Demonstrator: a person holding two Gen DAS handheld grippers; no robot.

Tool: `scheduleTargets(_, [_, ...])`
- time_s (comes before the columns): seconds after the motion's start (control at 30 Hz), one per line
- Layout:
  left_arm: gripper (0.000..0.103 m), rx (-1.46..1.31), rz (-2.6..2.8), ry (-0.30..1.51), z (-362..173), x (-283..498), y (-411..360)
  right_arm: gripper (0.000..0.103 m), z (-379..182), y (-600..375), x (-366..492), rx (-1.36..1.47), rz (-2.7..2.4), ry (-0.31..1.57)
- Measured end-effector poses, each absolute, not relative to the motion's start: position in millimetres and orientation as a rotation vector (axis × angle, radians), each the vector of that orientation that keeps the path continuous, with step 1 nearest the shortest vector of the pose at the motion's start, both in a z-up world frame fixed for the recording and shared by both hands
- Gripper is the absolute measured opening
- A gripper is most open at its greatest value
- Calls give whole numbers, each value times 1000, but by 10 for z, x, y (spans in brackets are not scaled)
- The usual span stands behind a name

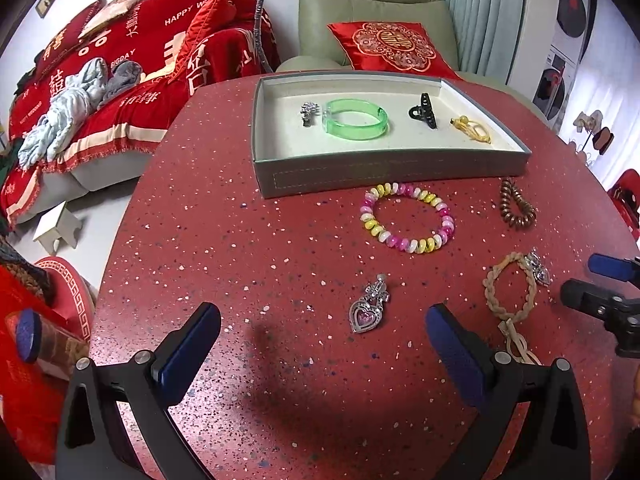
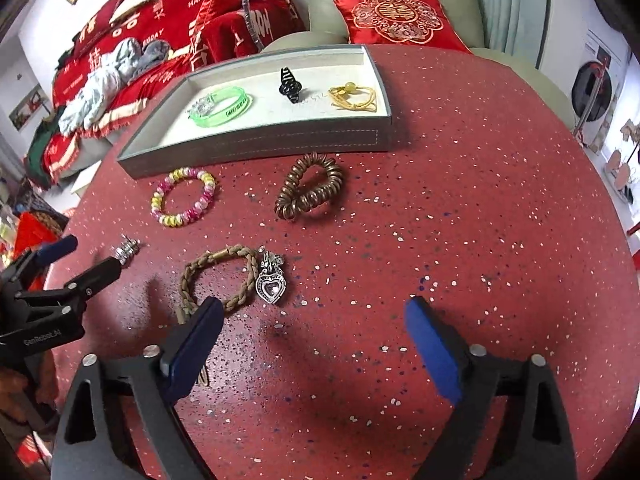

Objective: Organize jewelry
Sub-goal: 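Withdraw both tools from the tray toward the heart pendant and braided bracelet, then grasp a silver heart pendant with the right tool while the left tool grasps another heart pendant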

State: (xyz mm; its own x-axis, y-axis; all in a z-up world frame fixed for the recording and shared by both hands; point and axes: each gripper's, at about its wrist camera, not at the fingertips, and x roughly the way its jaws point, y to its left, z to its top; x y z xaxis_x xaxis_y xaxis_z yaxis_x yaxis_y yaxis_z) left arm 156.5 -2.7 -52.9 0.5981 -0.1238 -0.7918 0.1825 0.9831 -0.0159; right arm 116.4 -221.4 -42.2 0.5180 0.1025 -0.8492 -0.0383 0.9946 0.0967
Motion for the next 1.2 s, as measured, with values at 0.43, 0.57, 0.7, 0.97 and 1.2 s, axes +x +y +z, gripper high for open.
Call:
scheduleTargets(0.43, [103,100,-194,918,-530,1615,-130,55,-523,-1967,1256,-65,92,1017])
scheduleTargets(0.57, [93,114,-198,928,-555,1638,-170,40,-510,-1910,1283,-75,101,1008])
scheduleTargets(0.7, [85,121,-202,939,-580,1647,-185,36,-504,-1845,1302,-89,111,1004])
scheduleTargets(0.97, [73,111,-207,937,-567,1657,-177,19,-491,-1769,1289,-94,134,1005])
scheduleTargets(1.2, [54,97,-213,932,-557,1660,-158,19,-383,-1829,1245,-51,140,983])
